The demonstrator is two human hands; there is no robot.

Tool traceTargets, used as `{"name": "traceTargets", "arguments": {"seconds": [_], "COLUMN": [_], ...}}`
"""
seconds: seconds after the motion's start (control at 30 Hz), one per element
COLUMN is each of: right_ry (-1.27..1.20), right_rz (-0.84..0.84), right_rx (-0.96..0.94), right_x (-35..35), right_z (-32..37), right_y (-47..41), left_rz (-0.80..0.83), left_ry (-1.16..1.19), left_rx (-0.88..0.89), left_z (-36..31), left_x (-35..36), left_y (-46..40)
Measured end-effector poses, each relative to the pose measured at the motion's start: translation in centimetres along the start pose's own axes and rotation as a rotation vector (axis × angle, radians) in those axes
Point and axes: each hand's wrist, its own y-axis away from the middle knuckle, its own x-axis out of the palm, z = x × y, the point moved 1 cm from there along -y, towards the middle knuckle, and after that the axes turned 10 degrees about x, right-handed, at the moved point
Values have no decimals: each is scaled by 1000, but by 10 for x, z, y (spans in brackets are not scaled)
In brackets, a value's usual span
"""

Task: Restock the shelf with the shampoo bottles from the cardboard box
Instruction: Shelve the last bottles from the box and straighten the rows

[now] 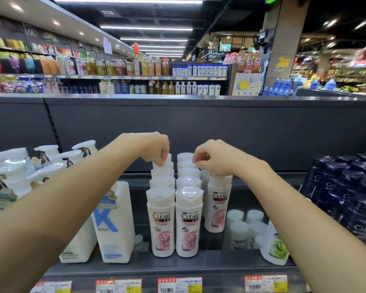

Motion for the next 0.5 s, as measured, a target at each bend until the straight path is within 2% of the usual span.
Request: {"name": "traceTargets", "arguments": {"seconds": [0.17,0.37,0.5], "right_ry": [-24,-45,-53], "right_rz": [1,10,9], "right_rx": [2,23,24], "right_x": [0,3,2], "right_z": [-1,-3,-2], "right_y": [2,2,1], "left_rz": [-13,81,85], "left_ry": [16,-7,26], "left_rx": [17,10,-8], "left_z": [-3,-6,-8], "left_x": [3,4,4], "left_y": [-10,-12,-10]}}
